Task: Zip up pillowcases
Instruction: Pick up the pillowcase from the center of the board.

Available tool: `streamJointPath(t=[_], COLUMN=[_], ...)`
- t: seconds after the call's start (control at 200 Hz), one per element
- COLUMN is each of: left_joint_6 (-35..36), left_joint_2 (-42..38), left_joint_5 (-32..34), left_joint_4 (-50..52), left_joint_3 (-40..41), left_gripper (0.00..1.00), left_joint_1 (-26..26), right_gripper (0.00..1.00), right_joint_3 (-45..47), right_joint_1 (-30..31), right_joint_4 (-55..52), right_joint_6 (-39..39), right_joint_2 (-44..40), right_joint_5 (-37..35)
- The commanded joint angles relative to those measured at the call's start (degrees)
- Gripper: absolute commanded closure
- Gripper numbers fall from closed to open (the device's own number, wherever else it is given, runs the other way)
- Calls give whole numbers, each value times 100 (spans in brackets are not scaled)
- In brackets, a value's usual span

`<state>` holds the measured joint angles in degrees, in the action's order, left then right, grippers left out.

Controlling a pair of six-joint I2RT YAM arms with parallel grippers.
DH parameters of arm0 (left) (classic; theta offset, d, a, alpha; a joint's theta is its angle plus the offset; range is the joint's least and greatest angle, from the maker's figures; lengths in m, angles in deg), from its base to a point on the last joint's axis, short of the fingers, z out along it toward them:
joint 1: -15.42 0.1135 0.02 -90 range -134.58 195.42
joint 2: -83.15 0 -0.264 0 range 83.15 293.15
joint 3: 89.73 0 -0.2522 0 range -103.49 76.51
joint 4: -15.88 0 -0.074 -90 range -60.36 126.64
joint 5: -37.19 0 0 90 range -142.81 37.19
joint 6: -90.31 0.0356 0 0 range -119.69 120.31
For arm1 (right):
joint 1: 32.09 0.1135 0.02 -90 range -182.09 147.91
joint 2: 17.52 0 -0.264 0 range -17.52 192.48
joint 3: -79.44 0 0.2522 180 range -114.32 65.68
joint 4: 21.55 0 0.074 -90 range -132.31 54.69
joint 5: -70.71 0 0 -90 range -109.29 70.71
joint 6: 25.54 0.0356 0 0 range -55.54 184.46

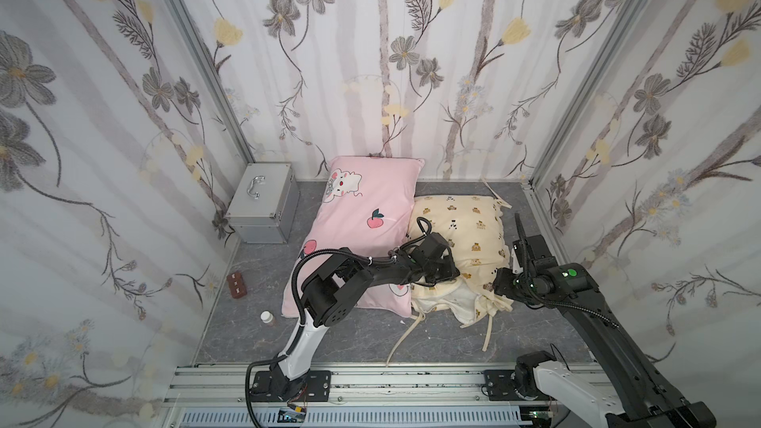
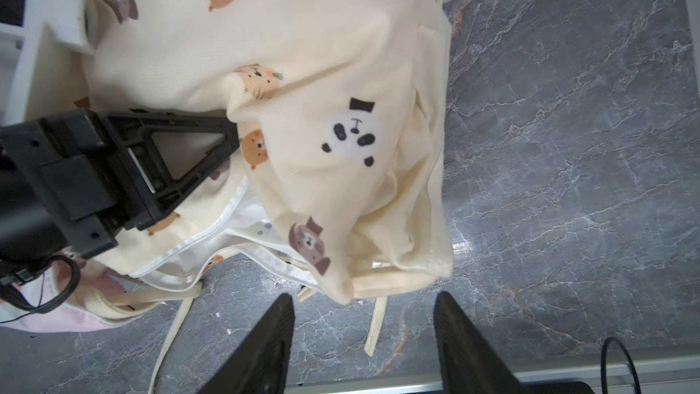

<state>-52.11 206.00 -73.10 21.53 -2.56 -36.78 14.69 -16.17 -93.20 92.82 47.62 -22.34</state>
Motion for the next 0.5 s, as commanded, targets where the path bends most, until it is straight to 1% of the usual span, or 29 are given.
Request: streamJointPath(t=[0.0,0.02,0.045,0.11,0.18,0.25,0.27,0.36,0.42,0.495], left_joint_6=[131,150,185,224,207,190,189,189,196,202], left_joint_2=[22,8,-6,-24,-7,11,5,-62,-139,-234], left_joint_5=[182,184,196,197,169,151,149,162,183,210], left_joint_4=[272,309,363,444,429,408,408,399,407,406], left_joint_3=[-51,-68,-99,-144,-174,-179,-179,-129,-80,-6], left_gripper=[84,84,84,84,84,84,84,84,84,85], left_joint_1=[152,162,165,173,165,162,160,161,166,167], right_gripper=[37,36,31,25,25,25,26,31,37,49], right_joint_3=[178,215,283,450,660,783,971,1041,991,955], right_joint_1=[191,229,280,418,522,593,584,520,433,320], right_joint_4=[516,664,848,1225,1581,1900,1974,2174,2128,2046], right_joint_6=[117,165,234,432,603,739,772,823,817,776], right_joint_2=[143,135,127,157,297,443,490,725,860,920], right_joint_5=[396,596,793,1024,1281,1315,1281,989,686,294])
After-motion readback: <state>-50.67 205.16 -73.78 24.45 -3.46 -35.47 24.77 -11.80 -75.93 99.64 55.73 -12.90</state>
